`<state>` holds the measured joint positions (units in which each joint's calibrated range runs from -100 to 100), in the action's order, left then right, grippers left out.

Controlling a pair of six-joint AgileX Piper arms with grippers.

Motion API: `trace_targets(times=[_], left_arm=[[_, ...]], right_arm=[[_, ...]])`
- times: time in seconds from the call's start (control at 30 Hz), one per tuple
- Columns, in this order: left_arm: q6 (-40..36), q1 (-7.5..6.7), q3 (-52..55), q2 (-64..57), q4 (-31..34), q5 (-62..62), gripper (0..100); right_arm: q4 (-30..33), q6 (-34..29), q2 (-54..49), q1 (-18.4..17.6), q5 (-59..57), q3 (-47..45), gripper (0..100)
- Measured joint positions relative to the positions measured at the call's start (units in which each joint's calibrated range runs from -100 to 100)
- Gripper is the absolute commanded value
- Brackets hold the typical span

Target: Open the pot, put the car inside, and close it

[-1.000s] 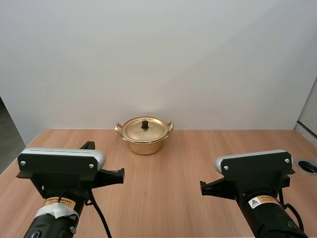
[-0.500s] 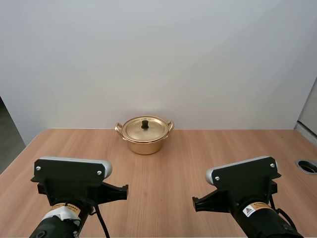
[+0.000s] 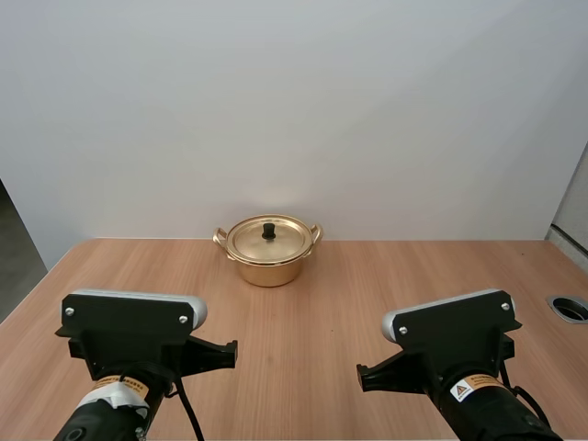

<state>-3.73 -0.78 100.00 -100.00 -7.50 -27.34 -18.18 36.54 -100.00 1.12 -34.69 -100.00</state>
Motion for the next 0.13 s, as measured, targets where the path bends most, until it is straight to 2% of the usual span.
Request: trace_targets(times=[0.13], left_arm=[[0.0, 0.0, 0.0, 0.0, 0.0, 0.0, 0]], right_arm=[[0.0, 0.0, 0.0, 0.0, 0.0, 0.0, 0]])
